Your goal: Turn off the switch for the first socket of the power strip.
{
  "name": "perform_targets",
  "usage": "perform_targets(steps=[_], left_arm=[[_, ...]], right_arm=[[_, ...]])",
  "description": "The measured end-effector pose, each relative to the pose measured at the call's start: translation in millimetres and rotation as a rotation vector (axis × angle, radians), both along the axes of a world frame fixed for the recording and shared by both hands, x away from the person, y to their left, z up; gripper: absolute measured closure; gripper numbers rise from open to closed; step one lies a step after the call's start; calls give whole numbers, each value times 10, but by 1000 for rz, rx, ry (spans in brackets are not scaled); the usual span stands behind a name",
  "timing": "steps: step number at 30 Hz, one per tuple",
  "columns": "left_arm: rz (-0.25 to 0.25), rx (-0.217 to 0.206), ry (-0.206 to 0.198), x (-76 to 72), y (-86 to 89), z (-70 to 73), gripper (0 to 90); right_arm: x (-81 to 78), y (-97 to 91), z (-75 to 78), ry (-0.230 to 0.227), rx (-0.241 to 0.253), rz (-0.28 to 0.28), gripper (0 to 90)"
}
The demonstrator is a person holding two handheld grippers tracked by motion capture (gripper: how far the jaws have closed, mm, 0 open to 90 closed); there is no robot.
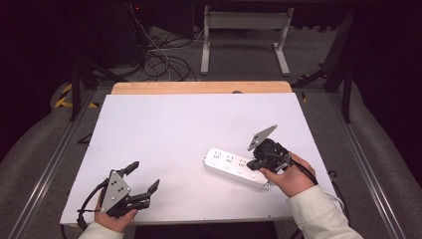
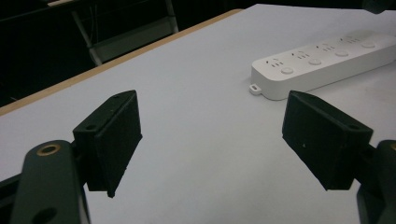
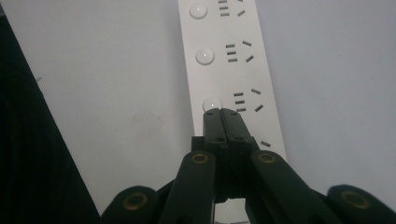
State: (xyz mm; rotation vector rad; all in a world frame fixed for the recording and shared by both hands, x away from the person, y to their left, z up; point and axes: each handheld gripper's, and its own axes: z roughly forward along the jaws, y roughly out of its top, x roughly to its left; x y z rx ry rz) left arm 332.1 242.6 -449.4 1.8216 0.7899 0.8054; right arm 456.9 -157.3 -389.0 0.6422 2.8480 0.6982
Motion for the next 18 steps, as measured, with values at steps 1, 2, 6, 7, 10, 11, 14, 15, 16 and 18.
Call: perform_targets(steps=[1, 2, 6, 7, 10, 11, 14, 15, 16, 18], left_arm=[[0, 0, 1, 0, 0, -1, 200], [-1, 0, 1, 0, 0, -1, 200], [0, -1, 0, -1, -3, 1, 200], [0, -1, 0, -1, -4, 1, 200], [1, 0, 0, 3, -5, 0, 200], [1, -1, 0, 3, -6, 0, 200], [1, -2, 1, 1, -4, 0, 200], [1, -2, 3, 0, -4, -1, 200], [0, -3, 2, -2, -3, 0, 200], [2, -5, -2, -3, -2, 2, 200]], right_arm=[[-20, -3, 21, -7, 7, -1, 900], [-24, -5, 27, -6, 10, -1, 900], [-30, -28, 52, -15, 18, -8, 900], [-33, -36, 62, -20, 19, -8, 900], [-48, -35, 81, -27, 25, -6, 900], [-60, -28, 90, -34, 30, -5, 900], [-87, -16, 122, -60, 45, 6, 900], [-101, -6, 140, -66, 49, 13, 900], [-108, 0, 149, -73, 52, 19, 900], [-129, 15, 182, -98, 68, 18, 754]])
